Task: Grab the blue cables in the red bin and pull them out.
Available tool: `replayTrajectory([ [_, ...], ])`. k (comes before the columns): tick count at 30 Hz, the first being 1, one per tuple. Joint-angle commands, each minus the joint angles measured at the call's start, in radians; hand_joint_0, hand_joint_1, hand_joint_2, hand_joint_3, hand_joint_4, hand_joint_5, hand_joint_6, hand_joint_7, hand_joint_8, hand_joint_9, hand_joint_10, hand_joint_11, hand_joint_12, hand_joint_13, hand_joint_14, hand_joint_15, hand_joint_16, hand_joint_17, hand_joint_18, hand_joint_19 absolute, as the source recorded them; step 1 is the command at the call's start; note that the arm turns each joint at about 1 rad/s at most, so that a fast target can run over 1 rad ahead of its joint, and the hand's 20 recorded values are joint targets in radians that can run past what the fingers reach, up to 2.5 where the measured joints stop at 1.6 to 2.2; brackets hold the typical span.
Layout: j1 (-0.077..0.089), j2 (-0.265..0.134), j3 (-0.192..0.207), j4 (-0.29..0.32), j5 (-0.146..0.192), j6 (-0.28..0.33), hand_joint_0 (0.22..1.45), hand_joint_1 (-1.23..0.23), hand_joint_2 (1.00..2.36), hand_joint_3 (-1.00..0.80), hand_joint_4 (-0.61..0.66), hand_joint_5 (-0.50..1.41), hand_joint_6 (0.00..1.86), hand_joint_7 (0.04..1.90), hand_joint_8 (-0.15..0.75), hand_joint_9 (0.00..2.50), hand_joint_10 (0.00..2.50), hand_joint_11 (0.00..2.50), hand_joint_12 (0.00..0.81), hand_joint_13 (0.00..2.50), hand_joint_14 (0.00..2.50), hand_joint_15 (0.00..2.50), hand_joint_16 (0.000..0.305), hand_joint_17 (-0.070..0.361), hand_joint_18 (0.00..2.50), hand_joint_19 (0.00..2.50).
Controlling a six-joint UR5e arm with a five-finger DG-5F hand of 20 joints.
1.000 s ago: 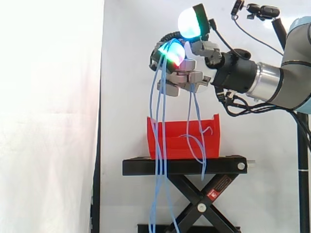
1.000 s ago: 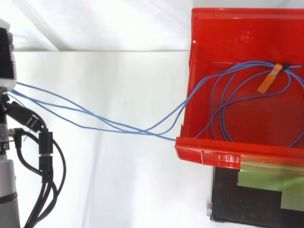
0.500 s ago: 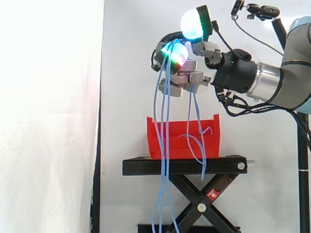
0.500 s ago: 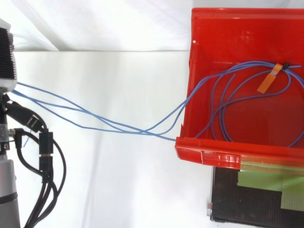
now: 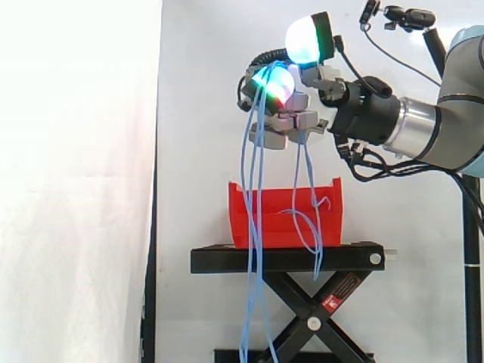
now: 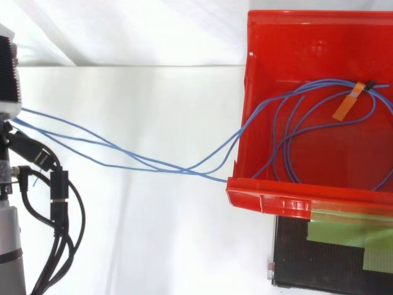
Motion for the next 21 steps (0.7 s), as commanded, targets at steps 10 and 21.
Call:
replayTrajectory([
  [10,0.001,0.0,-0.001,0.0,0.0,0.001,0.47,-0.8,1.0,-1.0,0.32,1.32,0.02,0.55,0.111,1.76,0.04,1.51,0.496,1.89,0.0,1.64,0.072,0.163,1.44,0.97],
  [21,0.001,0.0,-0.001,-0.002,0.0,0.001,0.47,-0.78,1.0,-1.0,0.34,1.38,0.02,0.54,0.117,1.81,0.04,1.44,0.492,1.93,0.0,1.63,0.072,0.162,1.46,0.97],
])
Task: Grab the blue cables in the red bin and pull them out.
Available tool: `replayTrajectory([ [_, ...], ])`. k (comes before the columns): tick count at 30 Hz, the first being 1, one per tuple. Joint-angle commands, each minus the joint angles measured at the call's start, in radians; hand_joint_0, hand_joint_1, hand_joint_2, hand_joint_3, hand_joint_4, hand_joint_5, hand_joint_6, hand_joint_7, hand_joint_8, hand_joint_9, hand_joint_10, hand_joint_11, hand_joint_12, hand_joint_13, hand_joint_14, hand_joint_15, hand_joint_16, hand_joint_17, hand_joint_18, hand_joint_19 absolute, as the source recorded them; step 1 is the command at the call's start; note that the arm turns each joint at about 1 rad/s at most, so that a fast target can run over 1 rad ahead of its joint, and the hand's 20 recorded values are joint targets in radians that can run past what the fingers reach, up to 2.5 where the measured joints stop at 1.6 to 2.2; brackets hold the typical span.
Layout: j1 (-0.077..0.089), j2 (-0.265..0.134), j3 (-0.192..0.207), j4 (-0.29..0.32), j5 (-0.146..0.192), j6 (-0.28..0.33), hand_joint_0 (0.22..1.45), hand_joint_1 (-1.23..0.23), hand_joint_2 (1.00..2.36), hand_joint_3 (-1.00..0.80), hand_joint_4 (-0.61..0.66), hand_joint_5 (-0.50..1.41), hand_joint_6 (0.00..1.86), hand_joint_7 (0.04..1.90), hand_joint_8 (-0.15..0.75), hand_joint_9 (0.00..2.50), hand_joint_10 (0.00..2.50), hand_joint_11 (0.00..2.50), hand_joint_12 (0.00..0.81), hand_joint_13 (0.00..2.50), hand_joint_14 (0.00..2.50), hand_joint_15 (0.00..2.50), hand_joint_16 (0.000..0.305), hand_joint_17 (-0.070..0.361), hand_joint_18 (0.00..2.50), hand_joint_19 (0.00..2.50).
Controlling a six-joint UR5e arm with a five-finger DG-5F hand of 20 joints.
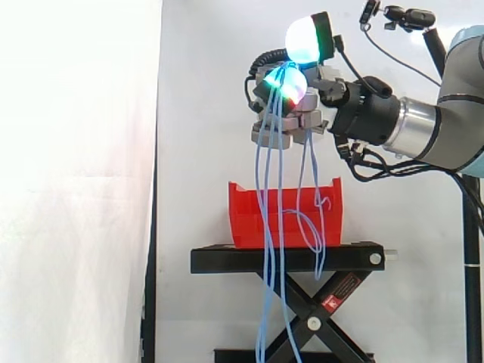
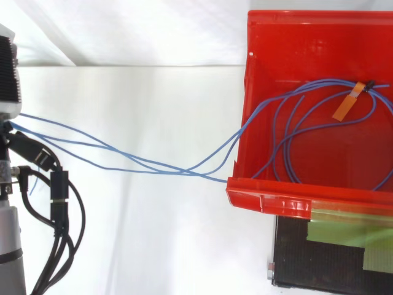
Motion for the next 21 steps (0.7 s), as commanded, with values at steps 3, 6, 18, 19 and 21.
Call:
replayTrajectory([
  [3,-0.001,0.0,-0.001,-0.001,0.0,0.0,0.47,-0.79,1.0,-1.0,0.33,1.4,0.02,0.55,0.141,1.83,0.04,1.41,0.497,1.94,0.0,1.62,0.072,0.162,1.47,0.96],
  [6,-0.001,0.0,-0.001,-0.001,0.0,0.0,0.47,-0.81,1.0,-1.0,0.33,1.41,0.02,0.56,0.14,1.84,0.04,1.42,0.499,1.94,0.0,1.63,0.072,0.163,1.47,0.97],
  [18,-0.001,0.0,-0.001,-0.001,0.0,0.0,0.75,-0.95,1.0,-1.0,0.27,1.3,0.02,0.69,0.073,1.71,0.04,1.57,0.377,1.81,0.0,1.72,0.051,0.115,1.25,1.11],
  [19,-0.001,0.0,-0.001,-0.001,0.0,0.0,0.77,-0.96,1.0,-1.0,0.25,1.29,0.02,0.69,0.067,1.69,0.04,1.59,0.375,1.79,0.0,1.75,0.05,0.113,1.24,1.12],
  [21,-0.001,0.0,-0.001,-0.001,0.0,0.002,0.79,-0.97,1.0,-1.0,0.24,1.26,0.02,0.7,0.06,1.67,0.04,1.63,0.368,1.78,0.0,1.75,0.049,0.111,1.22,1.13],
])
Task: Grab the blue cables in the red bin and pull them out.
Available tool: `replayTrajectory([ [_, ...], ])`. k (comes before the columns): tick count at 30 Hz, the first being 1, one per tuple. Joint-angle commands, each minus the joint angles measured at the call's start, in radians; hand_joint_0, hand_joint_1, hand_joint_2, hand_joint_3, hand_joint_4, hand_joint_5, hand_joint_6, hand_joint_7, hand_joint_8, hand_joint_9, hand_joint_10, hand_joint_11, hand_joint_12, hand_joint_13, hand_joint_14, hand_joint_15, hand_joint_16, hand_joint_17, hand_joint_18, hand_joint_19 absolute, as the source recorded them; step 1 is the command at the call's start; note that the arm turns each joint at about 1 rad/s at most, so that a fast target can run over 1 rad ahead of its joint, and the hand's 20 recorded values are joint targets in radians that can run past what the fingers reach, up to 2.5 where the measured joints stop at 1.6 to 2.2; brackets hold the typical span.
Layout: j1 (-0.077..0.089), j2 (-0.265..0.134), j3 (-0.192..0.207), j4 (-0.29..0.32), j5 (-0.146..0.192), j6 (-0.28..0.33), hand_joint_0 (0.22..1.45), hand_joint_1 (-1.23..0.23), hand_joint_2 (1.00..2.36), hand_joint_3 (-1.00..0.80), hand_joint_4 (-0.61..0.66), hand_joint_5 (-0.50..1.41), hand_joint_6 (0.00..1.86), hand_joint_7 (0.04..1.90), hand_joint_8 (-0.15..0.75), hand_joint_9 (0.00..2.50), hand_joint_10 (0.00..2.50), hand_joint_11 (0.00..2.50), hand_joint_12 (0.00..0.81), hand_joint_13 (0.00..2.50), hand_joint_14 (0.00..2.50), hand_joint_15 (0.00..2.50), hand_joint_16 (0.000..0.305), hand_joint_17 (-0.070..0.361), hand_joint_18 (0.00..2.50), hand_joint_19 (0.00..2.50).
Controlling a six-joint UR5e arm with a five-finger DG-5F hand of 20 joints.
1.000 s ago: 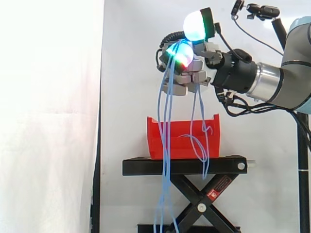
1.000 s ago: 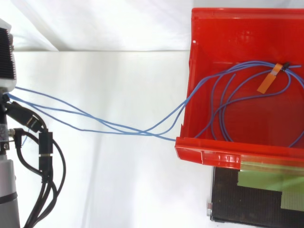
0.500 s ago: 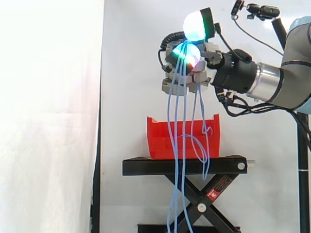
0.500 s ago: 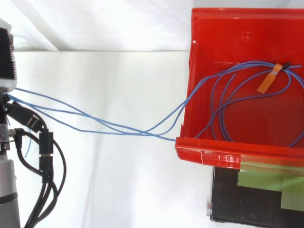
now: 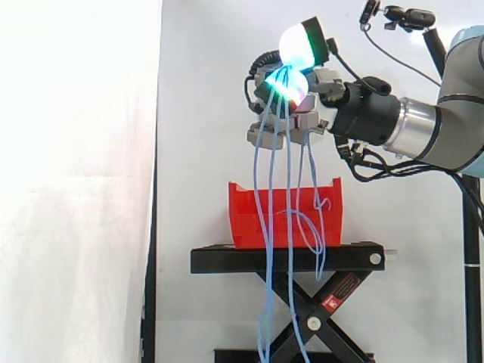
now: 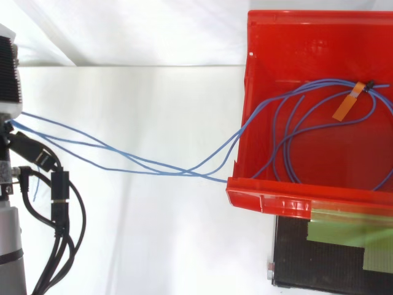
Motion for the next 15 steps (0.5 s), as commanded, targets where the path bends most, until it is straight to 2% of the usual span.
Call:
replayTrajectory([
  [1,0.0,0.0,0.0,0.0,0.0,0.002,0.79,-0.97,1.0,-1.0,0.24,1.25,0.02,0.69,0.049,1.66,0.04,1.63,0.368,1.78,0.0,1.74,0.049,0.109,1.2,1.13],
  [15,0.0,0.0,0.0,0.0,0.0,0.0,0.84,-0.99,1.0,-1.0,0.21,1.12,0.02,0.71,0.031,1.56,0.04,1.73,0.371,1.73,0.0,1.75,0.046,0.104,1.13,1.16],
])
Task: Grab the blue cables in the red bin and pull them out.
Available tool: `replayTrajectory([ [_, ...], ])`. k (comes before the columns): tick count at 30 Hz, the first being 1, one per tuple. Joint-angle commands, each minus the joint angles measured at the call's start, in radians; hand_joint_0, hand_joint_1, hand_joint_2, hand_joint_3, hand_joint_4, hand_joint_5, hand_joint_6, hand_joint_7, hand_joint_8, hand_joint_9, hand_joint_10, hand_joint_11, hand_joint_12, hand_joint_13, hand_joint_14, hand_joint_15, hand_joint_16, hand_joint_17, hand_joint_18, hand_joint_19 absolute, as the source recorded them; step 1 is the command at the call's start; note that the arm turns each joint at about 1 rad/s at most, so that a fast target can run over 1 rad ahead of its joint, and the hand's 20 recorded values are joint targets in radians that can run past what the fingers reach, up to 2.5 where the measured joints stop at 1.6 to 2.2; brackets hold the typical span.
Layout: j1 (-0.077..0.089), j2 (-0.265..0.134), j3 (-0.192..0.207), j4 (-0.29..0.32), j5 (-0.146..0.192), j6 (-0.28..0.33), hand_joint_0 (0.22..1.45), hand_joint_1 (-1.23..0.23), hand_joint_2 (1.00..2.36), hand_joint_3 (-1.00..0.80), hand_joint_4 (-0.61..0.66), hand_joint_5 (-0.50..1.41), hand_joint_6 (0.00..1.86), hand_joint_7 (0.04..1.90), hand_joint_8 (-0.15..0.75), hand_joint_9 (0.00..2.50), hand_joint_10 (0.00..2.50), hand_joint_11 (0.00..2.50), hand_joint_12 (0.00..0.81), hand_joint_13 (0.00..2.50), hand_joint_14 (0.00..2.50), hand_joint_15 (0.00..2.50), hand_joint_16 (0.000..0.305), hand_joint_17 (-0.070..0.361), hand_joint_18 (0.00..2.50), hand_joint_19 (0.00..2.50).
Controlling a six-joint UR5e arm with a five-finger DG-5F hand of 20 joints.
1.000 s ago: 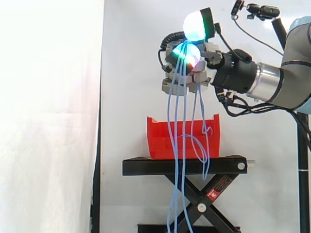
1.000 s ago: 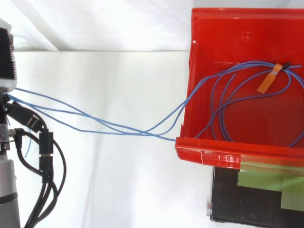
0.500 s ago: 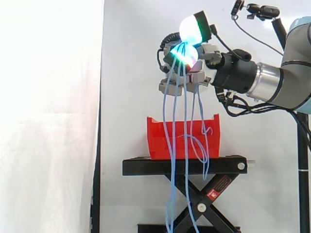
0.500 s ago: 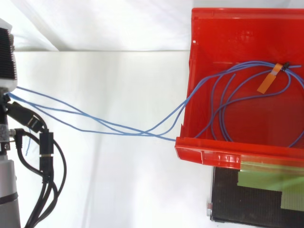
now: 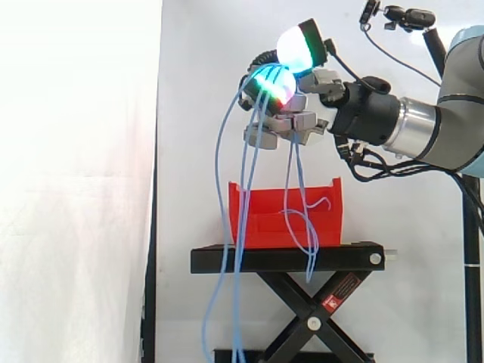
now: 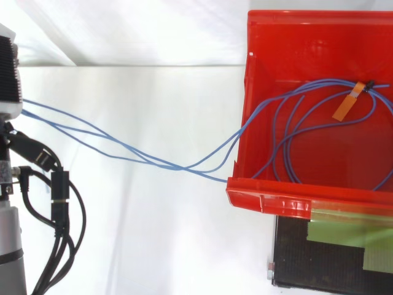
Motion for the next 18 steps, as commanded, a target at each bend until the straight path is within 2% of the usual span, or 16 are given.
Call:
replayTrajectory([
  [1,0.0,0.0,0.001,0.0,0.0,0.0,0.84,-0.99,1.0,-1.0,0.21,1.12,0.02,0.72,0.031,1.56,0.04,1.72,0.372,1.73,0.0,1.74,0.047,0.105,1.13,1.16],
  [18,0.0,0.0,0.0,0.002,0.0,0.0,0.85,-1.01,1.0,-1.0,0.2,1.07,0.02,0.73,0.021,1.51,0.04,1.78,0.378,1.7,0.0,1.73,0.045,0.102,1.1,1.17],
])
